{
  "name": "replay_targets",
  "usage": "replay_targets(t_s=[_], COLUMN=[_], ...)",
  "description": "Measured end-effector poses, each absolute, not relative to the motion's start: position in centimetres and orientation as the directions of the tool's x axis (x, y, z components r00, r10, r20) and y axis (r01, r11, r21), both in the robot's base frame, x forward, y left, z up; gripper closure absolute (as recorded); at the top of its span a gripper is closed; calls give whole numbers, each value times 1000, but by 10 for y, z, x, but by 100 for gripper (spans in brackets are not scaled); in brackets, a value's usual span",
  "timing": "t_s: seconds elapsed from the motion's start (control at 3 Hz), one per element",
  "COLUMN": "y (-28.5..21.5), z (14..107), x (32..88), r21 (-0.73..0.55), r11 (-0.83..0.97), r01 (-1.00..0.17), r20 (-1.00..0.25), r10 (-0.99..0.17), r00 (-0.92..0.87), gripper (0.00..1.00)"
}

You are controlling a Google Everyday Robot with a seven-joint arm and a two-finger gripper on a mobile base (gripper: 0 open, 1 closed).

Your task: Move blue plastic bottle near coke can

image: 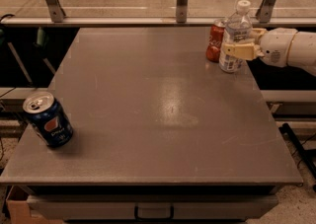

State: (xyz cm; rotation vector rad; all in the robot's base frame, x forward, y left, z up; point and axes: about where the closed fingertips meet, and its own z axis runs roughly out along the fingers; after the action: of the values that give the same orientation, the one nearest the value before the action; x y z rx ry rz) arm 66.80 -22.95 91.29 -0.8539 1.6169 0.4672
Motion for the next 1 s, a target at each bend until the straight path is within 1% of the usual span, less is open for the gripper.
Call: replay_targets(t_s=[0.33,0.67,1.0], y=[-251,-253,-249], z=[907,905,902], x=[681,688,693], r21=[-151,-138,-124], r11=[647,636,619], r01=[-748,-759,-776], r20=[-970,-970,-969], r10=[-244,-242,-243], r00=[-15,-26,-39], gripper=[100,100,83])
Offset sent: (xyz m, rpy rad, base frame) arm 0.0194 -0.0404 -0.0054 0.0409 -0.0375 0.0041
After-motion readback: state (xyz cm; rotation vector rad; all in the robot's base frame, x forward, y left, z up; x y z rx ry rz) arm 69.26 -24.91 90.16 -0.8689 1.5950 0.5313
